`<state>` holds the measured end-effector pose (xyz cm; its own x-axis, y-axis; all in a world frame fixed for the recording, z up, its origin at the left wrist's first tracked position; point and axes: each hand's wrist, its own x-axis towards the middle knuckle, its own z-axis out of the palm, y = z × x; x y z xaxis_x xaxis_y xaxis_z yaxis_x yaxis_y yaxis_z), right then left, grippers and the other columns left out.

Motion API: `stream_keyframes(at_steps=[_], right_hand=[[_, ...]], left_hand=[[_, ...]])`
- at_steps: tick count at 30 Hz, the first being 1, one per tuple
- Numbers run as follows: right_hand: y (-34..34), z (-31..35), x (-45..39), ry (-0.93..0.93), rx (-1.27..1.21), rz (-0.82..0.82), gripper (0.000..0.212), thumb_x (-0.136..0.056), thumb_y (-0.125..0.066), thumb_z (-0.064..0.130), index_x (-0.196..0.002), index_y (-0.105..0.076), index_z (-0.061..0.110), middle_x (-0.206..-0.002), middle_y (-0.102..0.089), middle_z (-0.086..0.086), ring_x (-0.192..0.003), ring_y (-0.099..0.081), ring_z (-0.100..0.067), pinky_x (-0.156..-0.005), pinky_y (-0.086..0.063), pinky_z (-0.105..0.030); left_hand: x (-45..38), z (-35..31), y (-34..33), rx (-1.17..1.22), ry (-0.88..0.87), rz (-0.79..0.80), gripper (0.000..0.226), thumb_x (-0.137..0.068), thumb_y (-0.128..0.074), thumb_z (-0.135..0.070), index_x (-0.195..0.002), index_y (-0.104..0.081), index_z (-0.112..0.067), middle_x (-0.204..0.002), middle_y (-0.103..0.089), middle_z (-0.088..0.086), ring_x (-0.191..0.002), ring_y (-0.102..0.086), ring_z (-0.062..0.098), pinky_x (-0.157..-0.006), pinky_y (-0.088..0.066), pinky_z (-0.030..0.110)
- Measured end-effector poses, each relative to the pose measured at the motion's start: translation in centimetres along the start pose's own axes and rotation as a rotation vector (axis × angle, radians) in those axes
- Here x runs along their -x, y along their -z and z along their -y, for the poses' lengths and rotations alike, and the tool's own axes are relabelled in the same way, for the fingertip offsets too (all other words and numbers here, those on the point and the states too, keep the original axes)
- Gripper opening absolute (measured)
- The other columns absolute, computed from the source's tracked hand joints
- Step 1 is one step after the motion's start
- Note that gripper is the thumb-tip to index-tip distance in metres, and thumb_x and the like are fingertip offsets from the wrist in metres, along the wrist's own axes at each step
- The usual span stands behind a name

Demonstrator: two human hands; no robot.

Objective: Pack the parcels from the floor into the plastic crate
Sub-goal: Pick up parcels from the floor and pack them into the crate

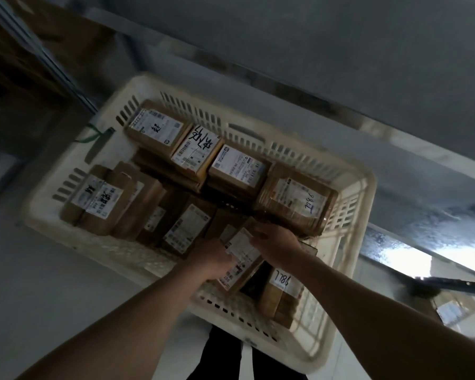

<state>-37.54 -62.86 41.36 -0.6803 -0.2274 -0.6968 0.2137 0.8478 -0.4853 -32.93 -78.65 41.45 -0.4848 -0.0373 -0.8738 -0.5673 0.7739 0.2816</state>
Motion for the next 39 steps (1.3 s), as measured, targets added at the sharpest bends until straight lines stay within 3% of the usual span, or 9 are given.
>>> stream_keyframes(at_steps=[5, 10, 17, 21, 23, 27, 31, 36, 39], right_hand=[[-0.2, -0.6, -0.9, 0.011, 0.04, 0.041, 0.028, -0.097, -0.052, 0.019, -0.122, -0.065, 0.023, -0.107, -0.06, 0.001, -0.089, -0.055, -0.012, -0.06, -0.042, -0.018], [0.0, -0.7, -1.4, -0.014, 0.124, 0.054, 0.027, -0.097, -0.051, 0.021, -0.118, -0.068, 0.02, -0.107, -0.065, -0.006, -0.096, -0.064, -0.023, -0.078, -0.051, -0.032], [0.4, -1.5, -1.5, 0.036, 0.212, 0.16, 0.038, -0.097, -0.055, 0.028, -0.135, -0.056, 0.028, -0.115, -0.059, 0.001, -0.096, -0.054, -0.016, -0.075, -0.045, -0.027], [0.2, -1.9, -1.4, 0.038, 0.242, 0.191, 0.056, -0.09, -0.059, 0.037, -0.144, -0.045, 0.04, -0.143, -0.052, 0.002, -0.123, -0.053, -0.022, -0.097, -0.048, -0.037], [0.3, -2.1, -1.0, 0.063, 0.264, 0.198, 0.058, -0.089, -0.059, 0.038, -0.144, -0.043, 0.045, -0.146, -0.049, 0.003, -0.128, -0.05, -0.022, -0.097, -0.047, -0.037], [1.1, -2.1, 0.0, 0.099, 0.238, 0.143, 0.046, -0.094, -0.057, 0.029, -0.139, -0.051, 0.038, -0.126, -0.056, 0.006, -0.107, -0.057, -0.015, -0.071, -0.042, -0.023], [3.3, -0.8, 1.6, 0.128, 0.196, 0.06, 0.025, -0.097, -0.054, 0.037, -0.117, -0.063, 0.026, -0.109, -0.066, 0.001, -0.097, -0.065, -0.019, -0.076, -0.054, -0.032], [6.1, 0.5, 4.1, 0.157, 0.037, -0.055, 0.013, -0.095, -0.053, 0.044, -0.098, -0.062, 0.035, -0.083, -0.065, 0.005, -0.069, -0.064, -0.01, -0.057, -0.049, -0.026], [7.5, 1.3, 5.9, 0.179, -0.033, -0.117, 0.029, -0.098, -0.046, 0.05, -0.086, -0.061, 0.028, -0.081, -0.067, 0.001, -0.069, -0.065, -0.014, -0.064, -0.055, -0.036]], left_hand=[[-1.6, 0.4, 0.0, 0.026, -0.01, 0.116, 0.038, -0.095, -0.045, -0.018, -0.058, -0.034, -0.017, -0.059, -0.03, -0.001, -0.049, -0.03, 0.013, -0.052, -0.027, 0.028], [-1.7, -0.4, -1.1, 0.025, -0.013, 0.193, 0.027, -0.093, -0.045, -0.016, -0.067, -0.043, -0.014, -0.065, -0.036, 0.002, -0.057, -0.037, 0.015, -0.062, -0.032, 0.031], [-1.7, -0.3, -1.0, -0.008, -0.026, 0.243, 0.008, -0.096, -0.043, -0.018, -0.091, -0.049, -0.015, -0.087, -0.046, 0.003, -0.08, -0.045, 0.02, -0.073, -0.037, 0.034], [-1.2, -0.5, -0.9, -0.011, -0.048, 0.239, 0.025, -0.097, -0.044, -0.02, -0.109, -0.062, -0.007, -0.102, -0.059, 0.009, -0.094, -0.057, 0.024, -0.081, -0.045, 0.034], [-0.7, -0.8, -0.6, -0.006, -0.053, 0.215, 0.026, -0.097, -0.044, -0.02, -0.108, -0.063, -0.007, -0.101, -0.06, 0.009, -0.092, -0.057, 0.023, -0.076, -0.043, 0.031], [0.3, -1.5, 0.3, 0.039, -0.09, 0.129, 0.023, -0.097, -0.048, -0.024, -0.099, -0.065, -0.008, -0.102, -0.064, 0.009, -0.093, -0.061, 0.022, -0.07, -0.041, 0.026], [2.4, -2.8, 2.0, 0.073, -0.153, 0.026, 0.019, -0.1, -0.048, -0.035, -0.083, -0.05, -0.027, -0.088, -0.05, -0.006, -0.082, -0.05, 0.01, -0.078, -0.041, 0.028], [5.8, -4.7, 4.5, 0.119, -0.232, -0.08, 0.037, -0.099, -0.046, -0.046, -0.118, -0.059, -0.017, -0.109, -0.056, 0.002, -0.1, -0.053, 0.016, -0.096, -0.044, 0.037], [7.7, -6.1, 5.8, 0.111, -0.293, -0.118, 0.038, -0.098, -0.043, -0.051, -0.109, -0.061, -0.02, -0.108, -0.06, 0.005, -0.098, -0.056, 0.019, -0.094, -0.046, 0.039]])
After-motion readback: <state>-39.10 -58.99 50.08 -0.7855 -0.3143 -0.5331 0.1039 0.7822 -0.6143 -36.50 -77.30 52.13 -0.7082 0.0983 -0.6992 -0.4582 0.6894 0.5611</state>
